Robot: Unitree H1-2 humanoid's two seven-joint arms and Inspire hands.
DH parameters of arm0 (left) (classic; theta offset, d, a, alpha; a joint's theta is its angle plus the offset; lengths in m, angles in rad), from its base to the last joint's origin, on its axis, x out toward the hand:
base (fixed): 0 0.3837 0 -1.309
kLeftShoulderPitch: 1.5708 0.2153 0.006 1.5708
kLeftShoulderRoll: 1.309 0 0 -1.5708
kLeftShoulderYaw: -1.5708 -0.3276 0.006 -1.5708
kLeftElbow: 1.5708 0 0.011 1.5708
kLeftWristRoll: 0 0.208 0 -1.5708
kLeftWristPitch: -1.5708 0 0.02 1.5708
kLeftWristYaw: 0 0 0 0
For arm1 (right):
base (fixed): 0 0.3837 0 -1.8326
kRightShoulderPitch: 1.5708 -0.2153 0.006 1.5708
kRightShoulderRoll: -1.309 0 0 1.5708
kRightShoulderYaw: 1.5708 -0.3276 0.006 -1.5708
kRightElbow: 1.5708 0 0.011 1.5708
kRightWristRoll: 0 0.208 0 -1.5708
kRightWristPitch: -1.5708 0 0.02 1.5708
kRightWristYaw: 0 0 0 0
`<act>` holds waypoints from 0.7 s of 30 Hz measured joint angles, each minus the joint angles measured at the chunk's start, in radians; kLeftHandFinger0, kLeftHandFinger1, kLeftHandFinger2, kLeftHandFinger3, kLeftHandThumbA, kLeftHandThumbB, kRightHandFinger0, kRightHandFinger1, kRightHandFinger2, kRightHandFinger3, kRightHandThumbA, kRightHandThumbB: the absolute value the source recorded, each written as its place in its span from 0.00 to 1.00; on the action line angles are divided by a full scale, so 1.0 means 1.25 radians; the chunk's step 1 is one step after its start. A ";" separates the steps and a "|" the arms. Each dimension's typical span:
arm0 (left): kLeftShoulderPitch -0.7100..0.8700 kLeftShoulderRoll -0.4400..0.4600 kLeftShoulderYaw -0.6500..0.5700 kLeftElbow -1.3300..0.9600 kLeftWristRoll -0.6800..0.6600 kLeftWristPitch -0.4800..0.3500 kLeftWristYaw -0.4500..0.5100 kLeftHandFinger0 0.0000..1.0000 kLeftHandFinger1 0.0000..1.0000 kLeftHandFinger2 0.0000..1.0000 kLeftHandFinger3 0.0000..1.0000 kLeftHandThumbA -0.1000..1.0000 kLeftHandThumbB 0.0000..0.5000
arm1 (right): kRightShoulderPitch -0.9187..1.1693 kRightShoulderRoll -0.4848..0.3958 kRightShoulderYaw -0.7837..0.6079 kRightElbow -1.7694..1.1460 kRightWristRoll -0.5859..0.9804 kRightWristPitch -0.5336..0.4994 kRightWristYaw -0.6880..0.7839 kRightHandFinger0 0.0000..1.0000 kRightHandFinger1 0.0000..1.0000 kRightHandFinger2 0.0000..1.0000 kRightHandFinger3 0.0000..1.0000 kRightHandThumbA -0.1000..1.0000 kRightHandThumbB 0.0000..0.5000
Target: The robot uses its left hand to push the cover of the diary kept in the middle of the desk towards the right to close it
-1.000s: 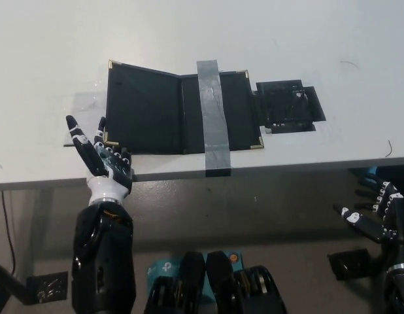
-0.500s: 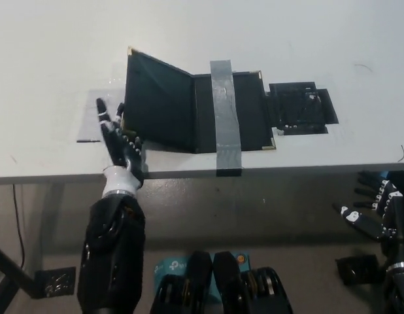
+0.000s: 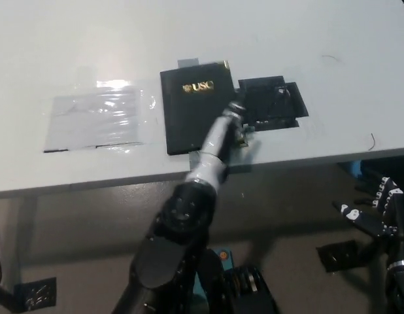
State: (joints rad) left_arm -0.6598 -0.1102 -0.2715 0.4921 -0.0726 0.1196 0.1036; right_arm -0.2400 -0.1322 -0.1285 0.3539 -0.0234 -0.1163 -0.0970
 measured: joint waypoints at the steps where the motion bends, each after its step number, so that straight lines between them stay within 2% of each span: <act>1: 0.000 0.005 -0.012 0.013 0.012 -0.008 -0.004 1.00 1.00 1.00 1.00 1.00 0.37 | 0.000 -0.001 0.000 0.000 0.000 0.000 0.000 0.46 0.63 0.69 0.74 1.00 0.77; 2: 0.000 0.009 -0.017 0.020 0.021 -0.013 -0.008 1.00 1.00 1.00 1.00 1.00 0.37 | 0.000 -0.001 0.001 0.000 0.000 0.000 0.000 0.46 0.63 0.68 0.74 1.00 0.77; 3: 0.001 0.014 -0.020 0.024 0.028 -0.017 -0.011 1.00 1.00 1.00 1.00 1.00 0.51 | 0.000 0.000 0.002 0.000 0.000 0.000 0.000 0.46 0.63 0.68 0.74 1.00 0.77; 4: 0.000 0.020 -0.027 0.026 0.037 -0.023 -0.013 1.00 1.00 1.00 1.00 1.00 0.56 | 0.000 0.000 0.003 0.000 0.000 0.000 0.000 0.46 0.63 0.68 0.74 1.00 0.78; 6: -0.002 0.040 -0.061 0.034 0.067 -0.036 -0.019 1.00 1.00 1.00 1.00 1.00 0.59 | -0.001 0.002 0.004 0.000 0.001 0.000 0.001 0.46 0.63 0.68 0.73 1.00 0.77; 7: -0.003 0.046 -0.072 0.038 0.078 -0.047 -0.023 1.00 1.00 1.00 1.00 1.00 0.60 | -0.001 0.002 0.004 0.000 0.001 0.000 0.001 0.45 0.63 0.68 0.72 1.00 0.77; 9: -0.004 0.052 -0.084 0.044 0.096 -0.063 -0.029 1.00 1.00 1.00 1.00 1.00 0.52 | -0.003 0.003 0.006 0.000 0.001 0.000 0.002 0.46 0.63 0.68 0.72 1.00 0.78; 13: -0.004 0.057 -0.088 0.047 0.124 -0.080 -0.032 1.00 1.00 1.00 1.00 1.00 0.50 | -0.003 0.002 0.006 0.000 0.001 0.000 0.002 0.46 0.64 0.69 0.74 1.00 0.79; 18: -0.003 0.060 -0.083 0.046 0.143 -0.086 -0.041 1.00 1.00 1.00 1.00 1.00 0.64 | -0.003 0.002 0.006 0.000 0.001 0.000 0.002 0.46 0.65 0.71 0.75 1.00 0.78; 20: -0.002 0.059 -0.078 0.044 0.145 -0.087 -0.049 1.00 1.00 1.00 1.00 1.00 0.54 | -0.002 0.002 0.006 0.000 0.001 0.000 0.002 0.45 0.64 0.71 0.76 1.00 0.80; 21: -0.001 0.059 -0.076 0.041 0.146 -0.087 -0.052 1.00 1.00 1.00 1.00 1.00 0.53 | -0.002 0.002 0.006 0.000 0.001 0.000 0.002 0.45 0.64 0.71 0.76 1.00 0.79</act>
State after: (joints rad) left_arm -0.6614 -0.0362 -0.3661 0.5436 0.1095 0.0111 0.0388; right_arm -0.2425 -0.1295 -0.1212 0.3540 -0.0221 -0.1159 -0.0946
